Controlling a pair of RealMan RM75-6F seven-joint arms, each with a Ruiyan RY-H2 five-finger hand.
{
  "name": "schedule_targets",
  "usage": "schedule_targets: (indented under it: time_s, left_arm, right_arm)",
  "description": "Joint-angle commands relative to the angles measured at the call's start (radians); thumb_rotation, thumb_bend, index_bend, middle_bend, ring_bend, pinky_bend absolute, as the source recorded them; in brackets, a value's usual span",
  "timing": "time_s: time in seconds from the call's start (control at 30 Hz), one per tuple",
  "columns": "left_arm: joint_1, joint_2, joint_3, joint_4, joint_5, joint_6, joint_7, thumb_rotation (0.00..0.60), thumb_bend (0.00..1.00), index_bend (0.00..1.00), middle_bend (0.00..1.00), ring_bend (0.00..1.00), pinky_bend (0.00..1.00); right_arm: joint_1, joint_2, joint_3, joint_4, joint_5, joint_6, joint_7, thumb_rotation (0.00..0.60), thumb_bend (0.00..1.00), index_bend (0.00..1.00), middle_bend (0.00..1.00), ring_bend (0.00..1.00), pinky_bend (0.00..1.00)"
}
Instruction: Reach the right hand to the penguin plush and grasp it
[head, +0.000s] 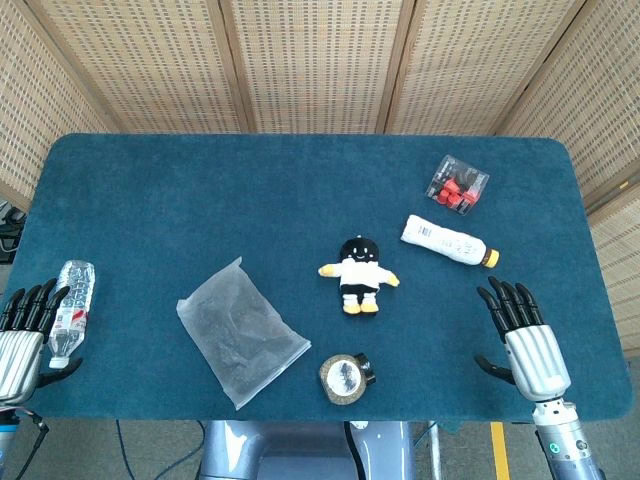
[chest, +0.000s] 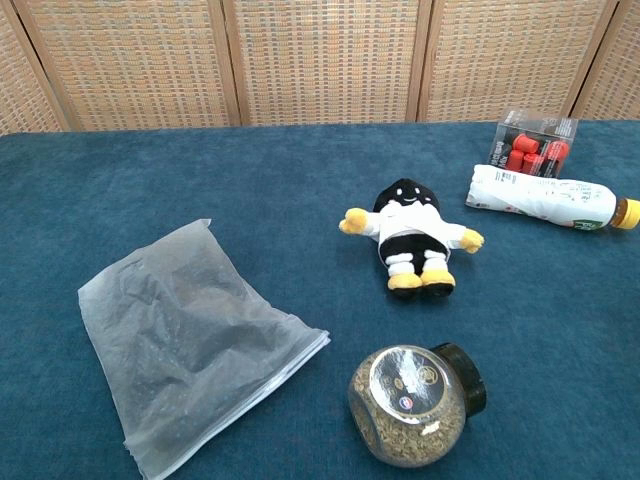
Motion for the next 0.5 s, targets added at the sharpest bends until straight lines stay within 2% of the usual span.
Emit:
schedule_targets:
  time_s: [0.03,0.23,0.5]
  left_arm:
    - [-0.002,0.000,0.001,-0.003,-0.002,-0.005,0.006,0.600,0.01,0.00,0.00,0.00,0.00]
    - [0.000,-0.002,0.001,-0.007,0.000,0.000,0.012,0.600,0.01,0.00,0.00,0.00,0.00]
    - [0.000,-0.001,0.000,-0.007,0.003,0.002,0.011,0.600,0.02,0.00,0.00,0.00,0.00]
  right_arm:
    - [-0.001,0.003,0.003,-0.002,0.007,-0.002,-0.002,0.600,0.09,0.00,0.00,0.00,0.00]
    - [0.000,0.005,0.004,-0.005,0.015,-0.010,0.002,0.600,0.09,0.00,0.00,0.00,0.00]
    - [-0.001,0.005,0.005,-0.019,0.018,-0.012,0.012,0.600,0.09,0.07,0.00,0.00,0.00]
